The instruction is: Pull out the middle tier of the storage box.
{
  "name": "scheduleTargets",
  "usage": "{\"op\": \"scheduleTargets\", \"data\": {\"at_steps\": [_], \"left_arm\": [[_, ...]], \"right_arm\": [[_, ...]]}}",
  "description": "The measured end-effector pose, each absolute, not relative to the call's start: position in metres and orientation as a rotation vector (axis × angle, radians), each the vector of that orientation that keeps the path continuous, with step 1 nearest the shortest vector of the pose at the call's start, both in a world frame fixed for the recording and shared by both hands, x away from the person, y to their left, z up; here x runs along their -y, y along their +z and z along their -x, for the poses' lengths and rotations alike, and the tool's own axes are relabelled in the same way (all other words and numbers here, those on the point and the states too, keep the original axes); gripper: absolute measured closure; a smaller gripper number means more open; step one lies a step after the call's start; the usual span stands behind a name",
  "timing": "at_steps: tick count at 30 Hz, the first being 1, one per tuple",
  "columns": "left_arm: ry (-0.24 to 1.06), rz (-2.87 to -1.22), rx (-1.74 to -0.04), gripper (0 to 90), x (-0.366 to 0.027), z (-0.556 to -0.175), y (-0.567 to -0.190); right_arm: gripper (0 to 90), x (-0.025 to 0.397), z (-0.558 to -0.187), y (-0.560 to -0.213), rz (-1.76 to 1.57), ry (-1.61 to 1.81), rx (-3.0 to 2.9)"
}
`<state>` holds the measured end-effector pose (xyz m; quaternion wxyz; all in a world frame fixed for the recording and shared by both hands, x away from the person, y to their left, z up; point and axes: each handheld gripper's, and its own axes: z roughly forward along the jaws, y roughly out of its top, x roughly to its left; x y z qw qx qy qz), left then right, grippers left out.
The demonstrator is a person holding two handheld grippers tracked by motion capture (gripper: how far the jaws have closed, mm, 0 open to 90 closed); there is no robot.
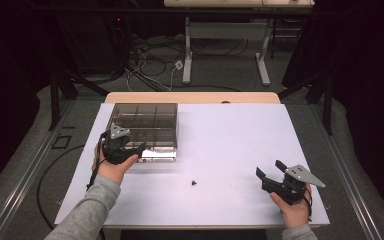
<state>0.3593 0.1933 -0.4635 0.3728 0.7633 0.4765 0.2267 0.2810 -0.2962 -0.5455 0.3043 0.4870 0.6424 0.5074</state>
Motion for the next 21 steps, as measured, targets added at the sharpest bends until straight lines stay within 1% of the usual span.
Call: {"op": "scheduleTargets", "data": {"at_steps": [1,2,4,10,16,21], "left_arm": [[0.577,-1.953,-1.212,38.8,-0.194,-0.359,-0.463],[0.600,-1.960,-1.212,39.1,-0.194,-0.358,-0.462],[0.605,-1.957,-1.208,39.1,-0.193,-0.357,-0.462],[0.544,-1.934,-1.165,41.6,-0.190,-0.353,-0.460],[0.477,-1.944,-1.135,41.6,-0.179,-0.345,-0.458],[0.488,-1.963,-1.047,41.5,-0.165,-0.338,-0.454]], "right_arm": [[19.5,0.296,-0.281,-0.546,-1.287,1.346,-1.705],[19.6,0.296,-0.281,-0.546,-1.290,1.349,-1.701],[19.5,0.296,-0.281,-0.546,-1.290,1.347,-1.705],[19.6,0.296,-0.281,-0.546,-1.291,1.348,-1.707],[19.6,0.296,-0.281,-0.545,-1.290,1.347,-1.709],[19.6,0.296,-0.280,-0.545,-1.295,1.342,-1.709]]}}
